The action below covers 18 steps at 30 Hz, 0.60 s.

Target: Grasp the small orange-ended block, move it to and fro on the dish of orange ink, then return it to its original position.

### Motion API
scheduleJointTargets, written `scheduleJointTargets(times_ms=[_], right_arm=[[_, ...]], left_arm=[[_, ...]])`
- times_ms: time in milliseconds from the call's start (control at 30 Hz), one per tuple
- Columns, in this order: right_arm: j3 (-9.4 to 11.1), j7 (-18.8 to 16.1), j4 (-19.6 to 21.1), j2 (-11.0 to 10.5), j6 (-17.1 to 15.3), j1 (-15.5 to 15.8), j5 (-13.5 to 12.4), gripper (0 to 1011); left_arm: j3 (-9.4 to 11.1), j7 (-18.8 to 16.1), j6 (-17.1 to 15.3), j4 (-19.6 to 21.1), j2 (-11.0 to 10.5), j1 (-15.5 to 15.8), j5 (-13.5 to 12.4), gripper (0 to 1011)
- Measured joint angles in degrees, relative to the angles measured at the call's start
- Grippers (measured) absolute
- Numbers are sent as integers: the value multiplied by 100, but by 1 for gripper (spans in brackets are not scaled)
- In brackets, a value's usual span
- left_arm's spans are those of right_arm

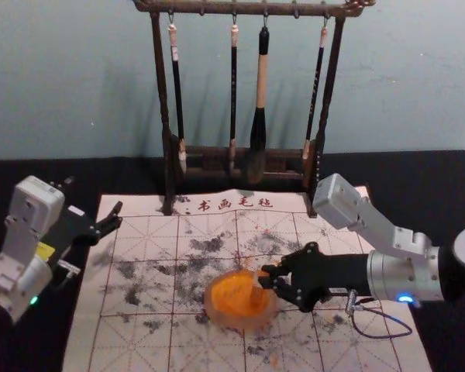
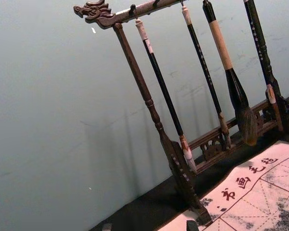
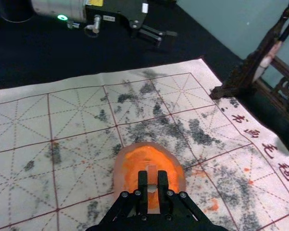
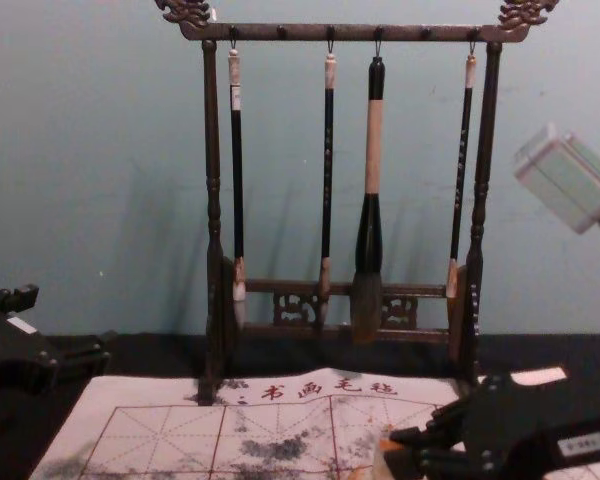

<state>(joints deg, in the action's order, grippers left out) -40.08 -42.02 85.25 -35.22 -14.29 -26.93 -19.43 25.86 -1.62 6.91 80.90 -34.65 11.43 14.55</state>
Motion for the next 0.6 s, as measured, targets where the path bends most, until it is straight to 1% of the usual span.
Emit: scheduleJointTargets(times_ms=[167,300,433,600], right_arm=[[-44,-69,112,-53,-7,29,-23,96],[-94,-115,147,-49,-6,24,-30,96],[-151,-145,122,8,13,-26,-27,96],[-232,-155,-16,130,57,-132,19,96]], left_arm=[[0,0,0,0,0,0,0,1001],[0,0,0,0,0,0,0,1001],[0,0,0,0,0,0,0,1001],[0,0,0,0,0,0,0,1001]])
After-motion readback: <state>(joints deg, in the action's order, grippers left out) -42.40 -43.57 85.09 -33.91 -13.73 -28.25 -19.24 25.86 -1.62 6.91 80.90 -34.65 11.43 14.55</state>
